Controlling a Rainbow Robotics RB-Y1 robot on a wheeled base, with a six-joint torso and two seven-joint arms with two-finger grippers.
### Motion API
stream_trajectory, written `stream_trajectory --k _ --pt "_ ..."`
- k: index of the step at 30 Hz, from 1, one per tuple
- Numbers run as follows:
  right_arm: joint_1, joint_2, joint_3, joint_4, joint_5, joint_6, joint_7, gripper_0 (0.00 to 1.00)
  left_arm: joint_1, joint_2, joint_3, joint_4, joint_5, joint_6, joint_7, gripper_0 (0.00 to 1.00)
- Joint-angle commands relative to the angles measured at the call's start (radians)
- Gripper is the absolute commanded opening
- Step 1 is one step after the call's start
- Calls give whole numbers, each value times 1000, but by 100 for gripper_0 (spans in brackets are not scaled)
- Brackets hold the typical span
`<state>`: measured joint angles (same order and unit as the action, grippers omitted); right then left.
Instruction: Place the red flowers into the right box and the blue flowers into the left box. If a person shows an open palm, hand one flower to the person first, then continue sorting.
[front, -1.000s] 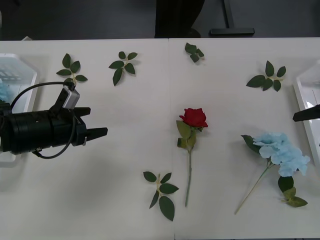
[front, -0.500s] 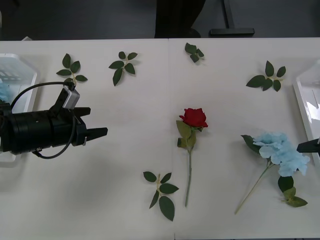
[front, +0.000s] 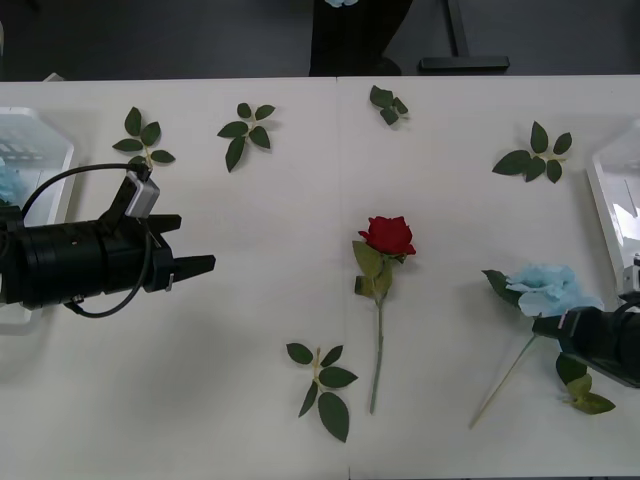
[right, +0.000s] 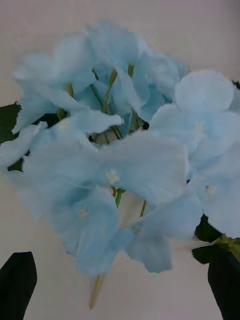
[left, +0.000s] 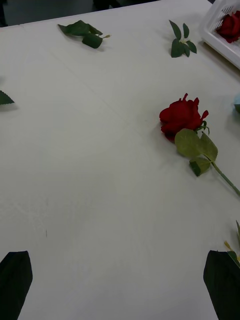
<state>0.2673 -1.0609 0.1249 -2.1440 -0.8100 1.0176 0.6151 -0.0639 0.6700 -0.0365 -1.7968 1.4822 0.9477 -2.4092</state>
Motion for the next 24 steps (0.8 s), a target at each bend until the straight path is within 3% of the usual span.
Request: stream_trajectory --k 1,7,13,24 --pt "-10 -13 35 -1 52 -19 -86 100 13 -12 -2 -30 10 -12 19 100" --pt "-57 44 76 58 92 -19 -95 100 30 -41 -8 -12 13 -9 24 100" --pt "-132 79 147 131 153 -19 -104 100 -13 -75 -10 -12 4 33 59 100" --pt "-186 116 176 177 193 12 -103 100 -135 -204 -151 -12 -218 69 366 100"
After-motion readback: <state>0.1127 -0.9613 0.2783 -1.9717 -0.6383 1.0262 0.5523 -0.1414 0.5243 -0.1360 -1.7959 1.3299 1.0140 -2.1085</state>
